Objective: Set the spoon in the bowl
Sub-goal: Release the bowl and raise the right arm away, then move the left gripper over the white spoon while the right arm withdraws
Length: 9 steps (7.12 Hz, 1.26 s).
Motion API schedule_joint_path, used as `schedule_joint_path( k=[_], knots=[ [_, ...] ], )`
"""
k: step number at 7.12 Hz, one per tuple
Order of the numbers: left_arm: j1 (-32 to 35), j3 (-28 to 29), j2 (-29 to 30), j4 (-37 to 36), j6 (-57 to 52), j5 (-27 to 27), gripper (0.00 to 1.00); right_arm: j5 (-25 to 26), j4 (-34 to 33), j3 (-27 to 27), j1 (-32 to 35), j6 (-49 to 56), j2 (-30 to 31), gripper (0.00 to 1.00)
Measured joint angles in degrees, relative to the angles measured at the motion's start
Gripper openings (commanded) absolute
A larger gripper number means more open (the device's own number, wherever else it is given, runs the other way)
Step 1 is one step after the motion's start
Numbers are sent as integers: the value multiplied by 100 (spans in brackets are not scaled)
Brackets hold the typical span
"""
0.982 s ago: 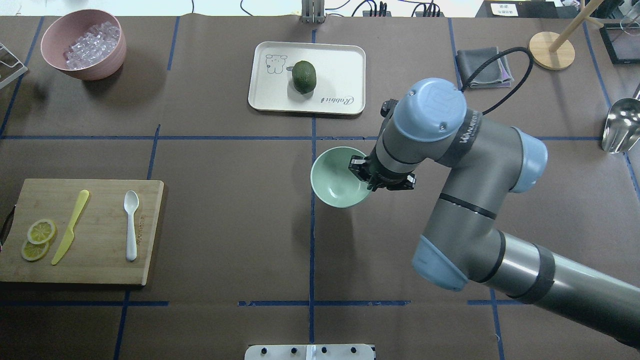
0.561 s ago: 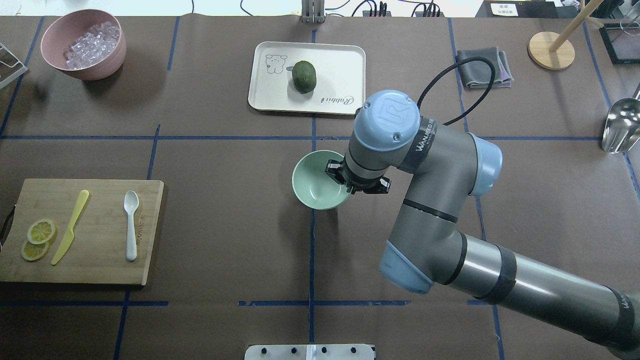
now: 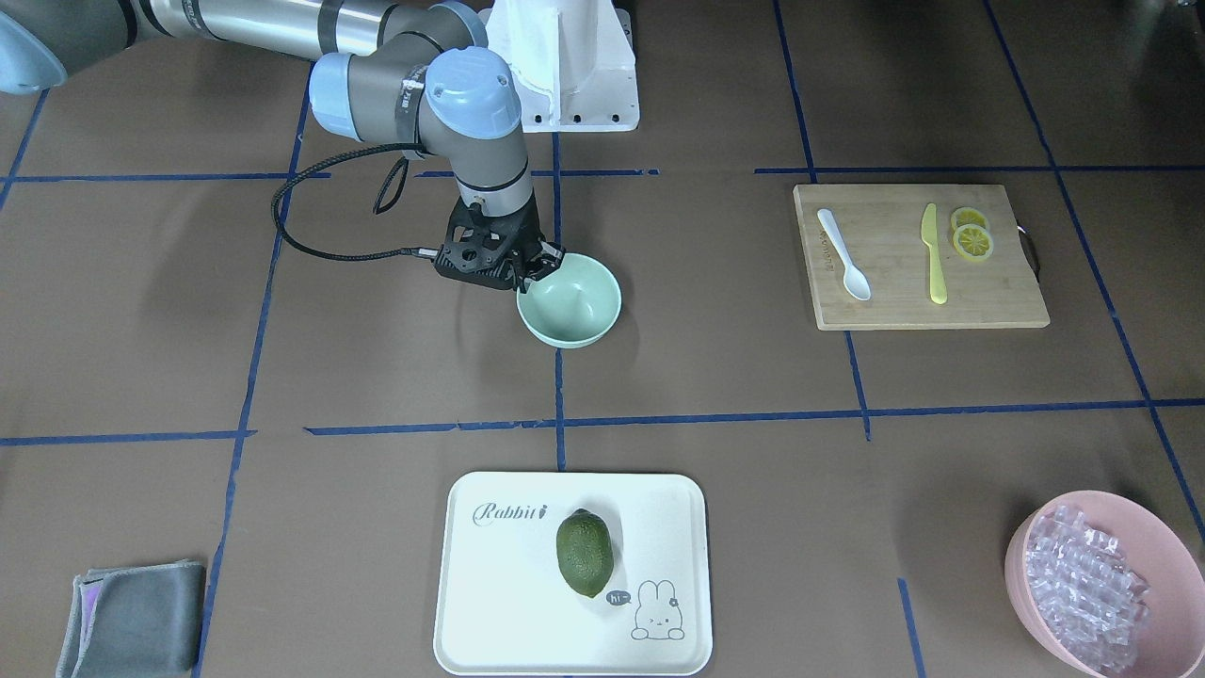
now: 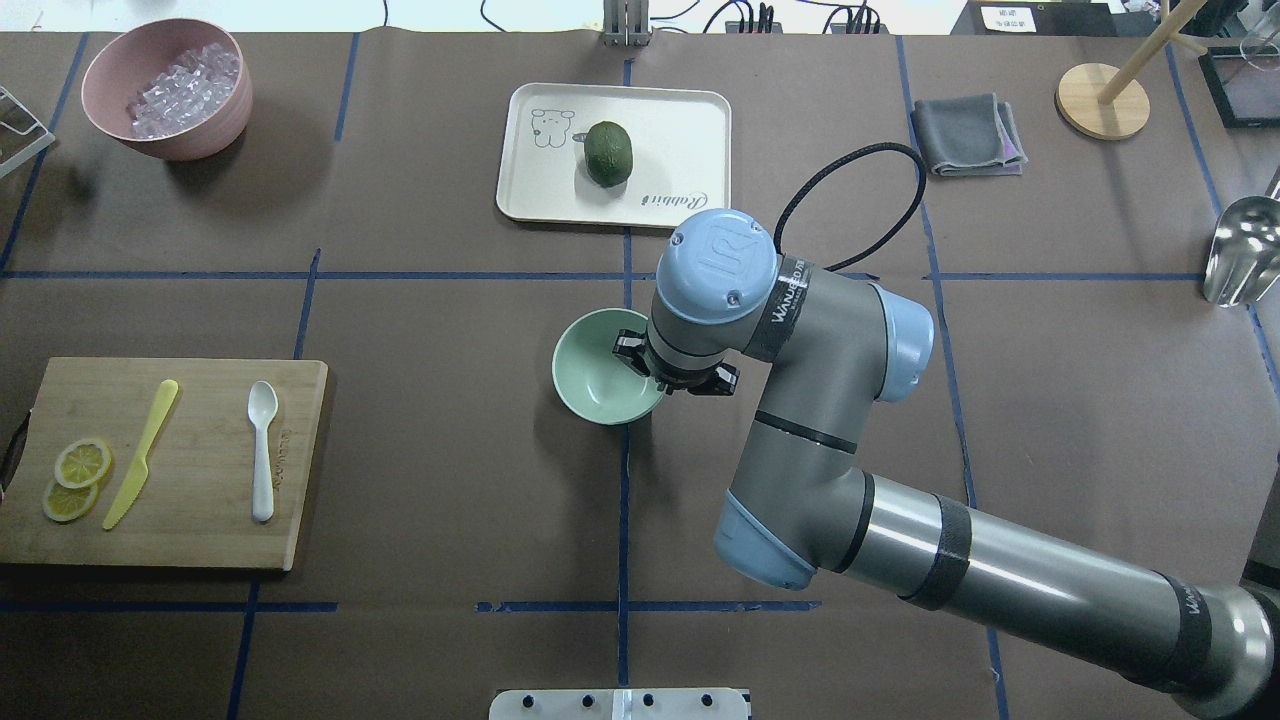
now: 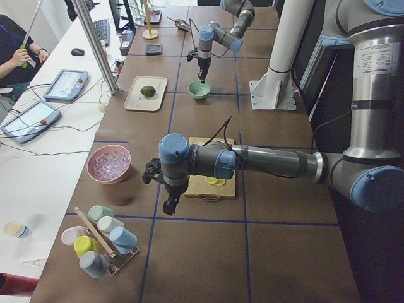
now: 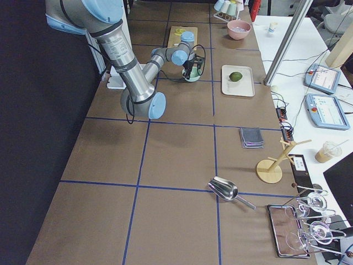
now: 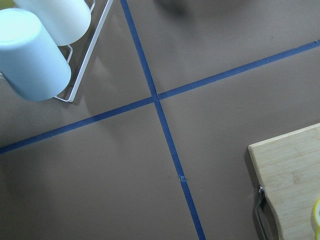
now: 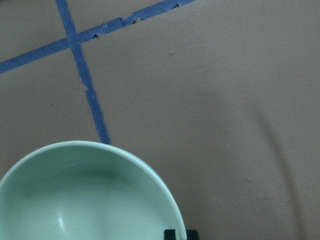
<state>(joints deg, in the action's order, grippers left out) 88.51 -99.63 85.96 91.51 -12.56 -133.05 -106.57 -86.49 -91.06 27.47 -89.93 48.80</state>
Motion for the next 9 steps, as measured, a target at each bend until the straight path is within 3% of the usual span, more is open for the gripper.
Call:
schedule_joint_path(
  k=[2,4,6,9],
  knots=[
    [-11,22,73,-6,5,-4,100,-74,-28,-93,116,63,6,100],
    [-31,64,255,-13,0,-21,100,-660,-441,-489,833,690,75,100],
    [-77,7,322,-3,1,-133,100,-1297,-987,-979,1785,2008,511,100],
    [-579,-78,516,-3,574,-413,100,-1951,-1170,-1254,3430,4991,1859,100]
  ],
)
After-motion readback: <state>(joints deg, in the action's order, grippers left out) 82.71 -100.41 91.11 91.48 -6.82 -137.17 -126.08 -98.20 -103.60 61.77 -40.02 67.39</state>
